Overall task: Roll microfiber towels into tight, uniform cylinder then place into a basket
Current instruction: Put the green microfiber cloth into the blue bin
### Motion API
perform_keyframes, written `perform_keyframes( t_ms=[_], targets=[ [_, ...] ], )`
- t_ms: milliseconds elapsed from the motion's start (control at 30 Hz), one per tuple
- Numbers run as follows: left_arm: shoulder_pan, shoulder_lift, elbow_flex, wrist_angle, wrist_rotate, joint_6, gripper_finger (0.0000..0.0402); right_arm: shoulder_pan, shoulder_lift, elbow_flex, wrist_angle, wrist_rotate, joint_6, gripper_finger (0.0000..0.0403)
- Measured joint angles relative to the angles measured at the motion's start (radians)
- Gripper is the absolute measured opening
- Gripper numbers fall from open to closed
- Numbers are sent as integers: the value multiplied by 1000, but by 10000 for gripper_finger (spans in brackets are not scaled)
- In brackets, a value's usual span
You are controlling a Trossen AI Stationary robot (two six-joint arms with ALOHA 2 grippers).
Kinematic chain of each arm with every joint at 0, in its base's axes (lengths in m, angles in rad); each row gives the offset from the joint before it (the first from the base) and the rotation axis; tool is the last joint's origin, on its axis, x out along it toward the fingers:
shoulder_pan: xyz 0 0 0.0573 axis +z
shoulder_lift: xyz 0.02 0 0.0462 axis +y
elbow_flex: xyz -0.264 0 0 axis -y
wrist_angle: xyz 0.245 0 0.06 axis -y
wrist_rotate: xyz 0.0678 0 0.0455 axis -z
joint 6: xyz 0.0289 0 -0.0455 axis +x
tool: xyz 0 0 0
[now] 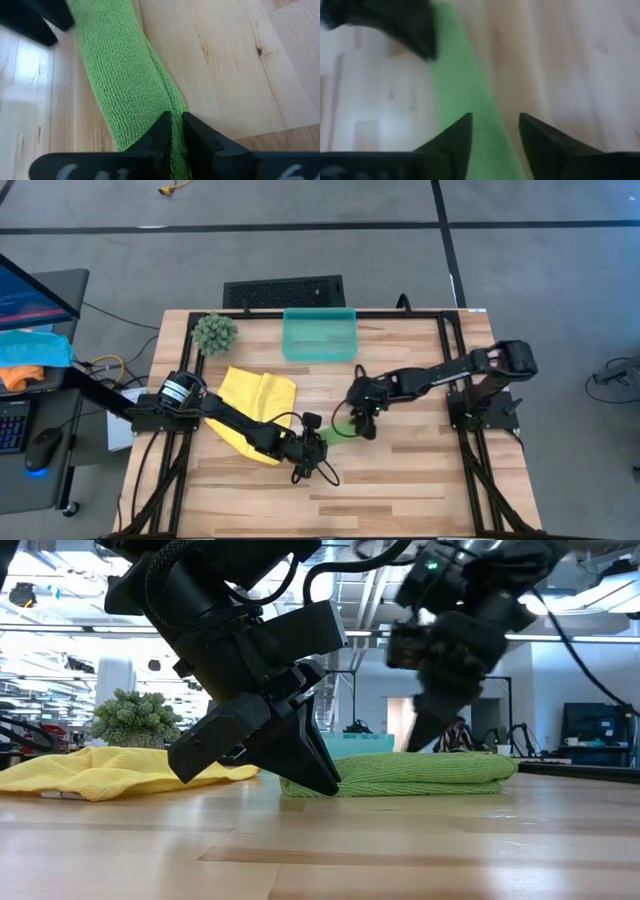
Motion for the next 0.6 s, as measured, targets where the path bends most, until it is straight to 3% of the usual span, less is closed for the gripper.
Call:
perform_keyframes(
  t_ms=[100, 233, 400, 600],
  targets=[
    [0, 0, 0, 0, 0, 0, 32, 1, 45, 42, -7, -74, -96, 226],
    [0, 0, 5, -7, 1, 0, 32, -5, 97, 103, -48, -90, -132, 258],
    [0, 0, 5, -6, 1, 0, 32, -27, 154, 120, -135, -115, -125, 258],
    [-1, 3, 7, -7, -41, 0, 32, -38, 221, 132, -124, -184, -126, 243]
  ],
)
